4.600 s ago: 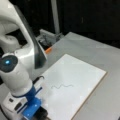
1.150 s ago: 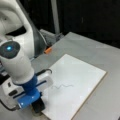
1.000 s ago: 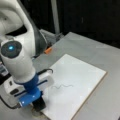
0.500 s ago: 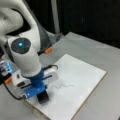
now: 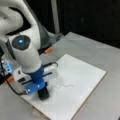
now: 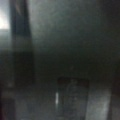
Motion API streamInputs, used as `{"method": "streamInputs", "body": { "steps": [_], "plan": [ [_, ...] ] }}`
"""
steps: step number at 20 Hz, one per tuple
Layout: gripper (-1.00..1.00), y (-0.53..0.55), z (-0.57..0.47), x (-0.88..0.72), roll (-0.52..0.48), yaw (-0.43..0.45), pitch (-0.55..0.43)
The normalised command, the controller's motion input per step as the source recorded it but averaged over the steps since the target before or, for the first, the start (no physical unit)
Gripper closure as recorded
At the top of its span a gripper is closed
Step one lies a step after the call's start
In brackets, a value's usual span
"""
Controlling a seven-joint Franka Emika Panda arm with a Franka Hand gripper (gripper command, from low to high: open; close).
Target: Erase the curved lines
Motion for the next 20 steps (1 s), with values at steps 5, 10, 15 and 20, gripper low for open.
{"method": "streamInputs", "body": {
  "steps": [5,10,15,20],
  "plan": [
    [1.00,0.17,-0.05,-0.15,0.112,-0.153,-0.284],
    [1.00,0.19,-0.08,-0.12,0.074,-0.131,-0.289],
    [1.00,0.19,-0.17,-0.16,0.032,-0.109,-0.279],
    [1.00,0.17,-0.28,-0.26,0.000,-0.063,-0.237]
  ]
}}
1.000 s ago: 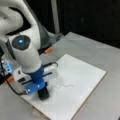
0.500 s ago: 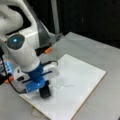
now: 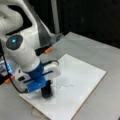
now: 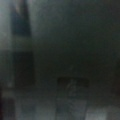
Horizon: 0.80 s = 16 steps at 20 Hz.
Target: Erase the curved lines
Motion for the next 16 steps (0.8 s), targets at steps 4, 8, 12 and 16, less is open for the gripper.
{"method": "streamInputs", "body": {
  "steps": [4,8,12,16],
  "plan": [
    [1.00,0.09,-0.27,-0.32,-0.008,-0.042,-0.213],
    [1.00,0.08,-0.25,-0.34,0.000,-0.069,-0.219],
    [1.00,0.12,-0.27,-0.28,0.022,-0.098,-0.247],
    [1.00,0.18,-0.33,-0.18,0.026,-0.115,-0.273]
  ]
}}
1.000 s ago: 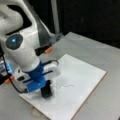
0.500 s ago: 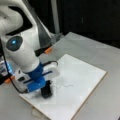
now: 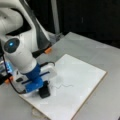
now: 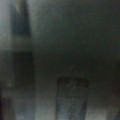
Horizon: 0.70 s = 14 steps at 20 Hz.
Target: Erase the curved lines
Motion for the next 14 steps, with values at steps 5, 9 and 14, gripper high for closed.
{"method": "streamInputs", "body": {
  "steps": [5,9,14],
  "plan": [
    [1.00,0.24,-0.37,-0.12,0.006,-0.122,-0.259],
    [1.00,0.26,-0.48,-0.09,0.000,-0.097,-0.224],
    [1.00,0.25,-0.52,-0.05,0.005,-0.081,-0.179]
  ]
}}
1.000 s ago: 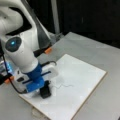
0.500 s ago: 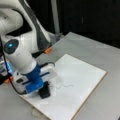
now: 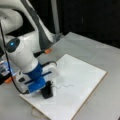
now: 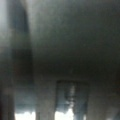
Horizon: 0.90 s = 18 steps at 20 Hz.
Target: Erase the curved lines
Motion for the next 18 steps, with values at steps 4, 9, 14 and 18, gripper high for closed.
{"method": "streamInputs", "body": {
  "steps": [4,9,14,18],
  "plan": [
    [1.00,0.24,-0.51,-0.01,0.040,-0.075,-0.143],
    [1.00,0.23,-0.52,0.07,0.112,-0.075,-0.120],
    [1.00,0.17,-0.52,0.08,0.139,-0.084,-0.099],
    [1.00,0.10,-0.52,-0.02,0.118,-0.075,-0.086]
  ]
}}
